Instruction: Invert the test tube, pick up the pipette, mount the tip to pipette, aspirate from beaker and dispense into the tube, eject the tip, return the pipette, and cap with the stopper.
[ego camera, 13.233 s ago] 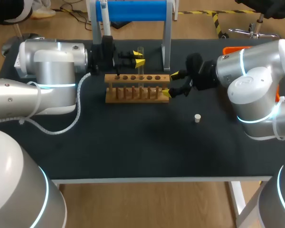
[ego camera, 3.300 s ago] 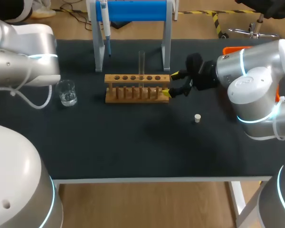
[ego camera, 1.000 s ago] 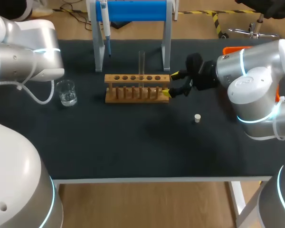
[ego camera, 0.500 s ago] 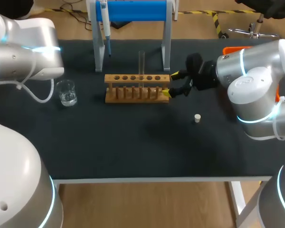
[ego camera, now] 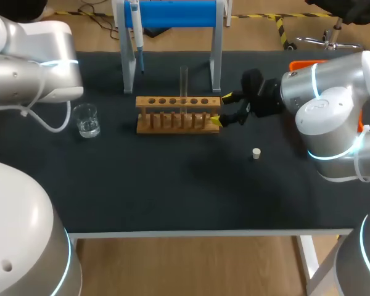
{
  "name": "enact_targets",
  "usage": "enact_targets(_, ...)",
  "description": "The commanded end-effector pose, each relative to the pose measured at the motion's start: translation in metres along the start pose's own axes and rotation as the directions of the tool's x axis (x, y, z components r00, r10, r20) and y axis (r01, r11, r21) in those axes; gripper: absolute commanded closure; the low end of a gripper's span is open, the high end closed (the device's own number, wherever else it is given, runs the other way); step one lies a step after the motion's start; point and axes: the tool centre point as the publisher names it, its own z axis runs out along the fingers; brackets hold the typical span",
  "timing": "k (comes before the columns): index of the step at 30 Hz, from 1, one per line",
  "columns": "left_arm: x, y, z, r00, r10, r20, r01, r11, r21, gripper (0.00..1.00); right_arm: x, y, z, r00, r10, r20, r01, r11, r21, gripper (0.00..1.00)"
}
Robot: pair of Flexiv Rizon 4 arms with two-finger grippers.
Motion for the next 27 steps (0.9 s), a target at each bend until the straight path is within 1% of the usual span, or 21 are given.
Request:
enact_targets(1, 0.000, -0.001, -0.008, 1.000, 0.002, 0.002, -0.003, 1.000, 0.007, 1.00, -0.001, 0.000, -0.001, 1.000, 0.000, -0.005, 0.000, 1.000, 0.002, 0.00)
enact_targets(11, 0.000, -0.010, -0.017, 1.000, 0.016, 0.013, -0.016, 1.000, 0.026, 1.00, -0.001, 0.000, -0.001, 1.000, 0.000, -0.005, 0.000, 1.000, 0.002, 0.00)
enact_targets(22, 0.000, -0.023, -0.035, 0.999, 0.025, 0.031, -0.027, 0.997, 0.065, 1.00, -0.001, 0.000, -0.001, 1.000, 0.000, -0.005, 0.000, 1.000, 0.002, 0.00)
enact_targets(27, 0.011, -0.029, -0.055, 0.997, 0.080, 0.005, -0.080, 0.993, 0.092, 1.00, -0.001, 0.000, -0.001, 1.000, 0.000, -0.005, 0.000, 1.000, 0.002, 0.00)
